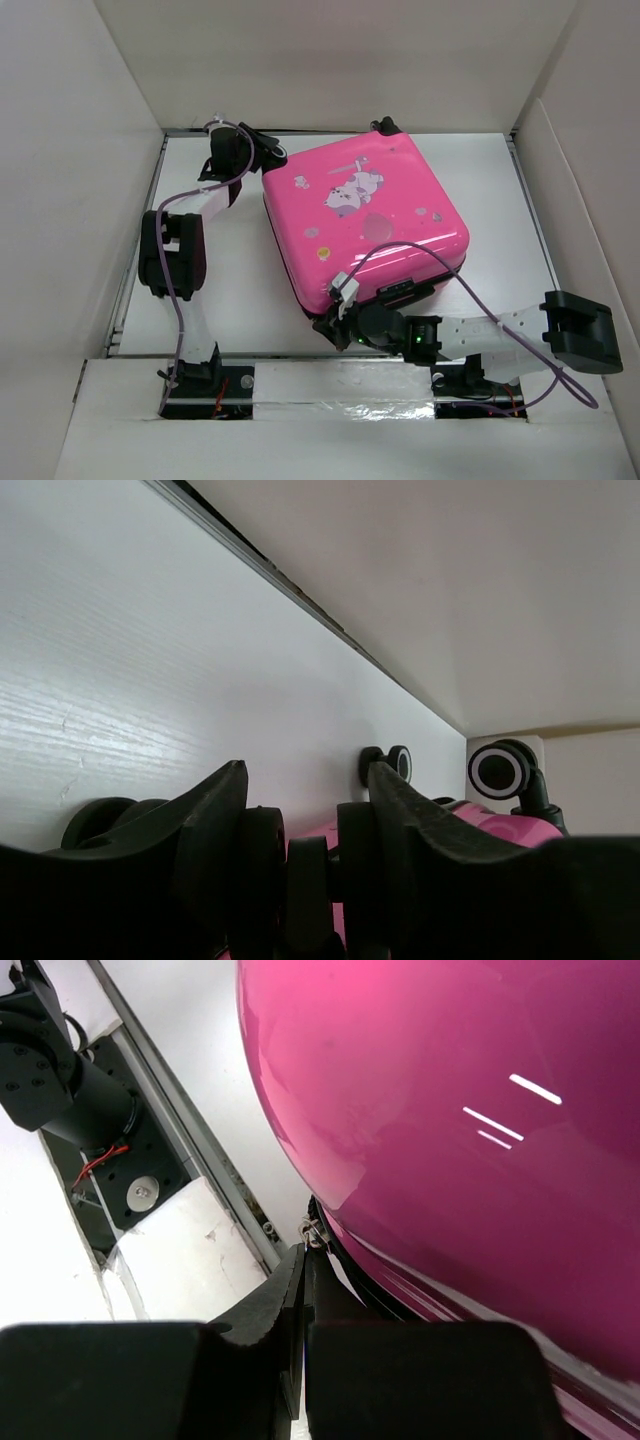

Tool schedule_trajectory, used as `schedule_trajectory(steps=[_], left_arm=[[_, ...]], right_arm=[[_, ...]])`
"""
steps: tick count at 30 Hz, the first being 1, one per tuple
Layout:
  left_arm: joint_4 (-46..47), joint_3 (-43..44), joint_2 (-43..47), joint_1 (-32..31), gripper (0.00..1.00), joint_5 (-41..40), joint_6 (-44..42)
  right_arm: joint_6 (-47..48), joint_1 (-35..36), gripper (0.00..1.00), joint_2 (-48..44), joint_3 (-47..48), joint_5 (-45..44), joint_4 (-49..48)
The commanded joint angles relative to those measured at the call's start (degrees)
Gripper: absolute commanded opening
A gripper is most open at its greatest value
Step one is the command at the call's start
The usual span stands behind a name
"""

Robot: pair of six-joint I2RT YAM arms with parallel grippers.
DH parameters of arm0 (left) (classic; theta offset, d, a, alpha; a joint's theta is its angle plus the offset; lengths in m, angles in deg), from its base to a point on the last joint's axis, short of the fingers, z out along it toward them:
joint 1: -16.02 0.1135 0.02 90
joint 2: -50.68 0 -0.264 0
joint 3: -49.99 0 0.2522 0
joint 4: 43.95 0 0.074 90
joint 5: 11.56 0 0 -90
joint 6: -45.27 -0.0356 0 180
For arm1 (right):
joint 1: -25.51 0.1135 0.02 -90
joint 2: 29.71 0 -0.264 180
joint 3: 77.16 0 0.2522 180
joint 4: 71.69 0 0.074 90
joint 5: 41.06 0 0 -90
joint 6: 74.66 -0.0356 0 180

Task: Pack the luggage

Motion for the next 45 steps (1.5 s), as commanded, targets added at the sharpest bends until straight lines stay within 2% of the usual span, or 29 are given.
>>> schedule_trajectory(steps=[1, 2, 3, 6, 7, 9, 10, 12, 16, 20, 22, 24, 27, 29, 31, 33, 35, 39, 40, 45], left_arm=[[9.4, -1.1, -0.6, -1.0, 0.13, 5.1, 2.3], [10.7, -1.8, -0.6, -1.0, 0.01, 6.0, 2.6], [12.6, -2.8, 0.1, -0.5, 0.00, 5.9, 2.9], [18.4, -11.3, 4.9, 1.3, 0.00, 2.7, 3.5], [20.0, -17.6, 6.7, 1.9, 0.00, 1.6, 3.8], [25.8, -24.4, 11.7, 4.0, 0.00, -0.6, 4.9], [27.8, -31.3, 13.4, 4.8, 0.00, -1.1, 5.6], [33.3, -37.9, 18.4, 5.5, 0.00, -2.6, 5.9], [38.2, -54.1, 26.6, 3.8, 0.00, -4.9, 5.0], [39.5, -63.2, 34.1, 0.4, 0.00, -4.2, 3.2], [36.8, -65.6, 39.9, -2.2, 0.00, -3.9, 1.8], [32.5, -68.1, 45.9, -4.6, 0.00, -4.7, -0.2], [26.3, -70.3, 53.6, -8.6, 0.00, -6.4, -1.1], [24.1, -71.3, 57.1, -9.1, 0.00, -5.7, -1.4], [20.9, -71.6, 61.9, -9.7, 0.00, -4.9, -1.6], [18.4, -71.6, 65.4, -10.2, 0.00, -3.2, -1.6], [16.4, -71.4, 67.1, -10.2, 0.00, -3.2, -2.2], [14.3, -70.9, 69.5, -10.2, 0.00, -3.4, -3.2], [14.7, -70.7, 69.5, -10.2, 0.00, -3.0, -3.2], [22.4, -68.9, 62.2, -12.3, 0.00, 1.1, -1.0]], right_arm=[[-1.6, 2.2, 0.00, -3.1, 0.7, 1.6, -4.2], [-1.6, 2.2, 0.00, -3.6, 0.5, 1.3, -3.9], [-1.8, 2.2, 0.00, -4.3, 0.2, 0.1, -3.8], [-2.6, 0.6, 0.00, -7.5, -0.6, -0.9, -2.7], [-2.6, -0.2, 0.00, -8.5, -0.9, -0.9, -2.6], [-2.3, -3.3, 0.00, -12.0, -2.0, -0.4, -2.4], [-1.6, -4.5, 0.00, -13.0, -2.2, -0.3, -1.8], [-0.7, -8.7, 0.00, -16.6, -2.1, 0.1, 1.3], [2.1, -14.7, 0.00, -22.6, -1.2, -0.4, 7.9], [3.5, -18.3, 0.00, -25.3, -1.3, -1.4, 12.3], [2.6, -18.3, 0.00, -24.8, -2.8, 0.2, 11.8], [-0.5, -16.3, 0.00, -21.2, -4.5, 1.8, 6.6], [-4.7, -8.4, 0.00, -12.8, -5.4, 0.4, -1.9], [-5.3, -1.6, 0.00, -8.3, -1.6, -4.4, -3.2], [-5.8, 0.3, 0.00, -3.3, 2.2, -10.5, -0.1], [-4.7, 0.3, 0.00, -2.3, 4.4, -12.5, 0.2], [-2.8, -2.0, 0.00, -4.2, 5.2, -16.3, 4.2], [-1.5, -9.6, 0.00, -16.6, 3.1, -18.4, 10.2], [-1.4, -12.9, 0.00, -22.5, 2.4, -18.5, 11.4], [-1.3, -19.2, 0.00, -36.5, -0.3, -20.3, 21.2]])
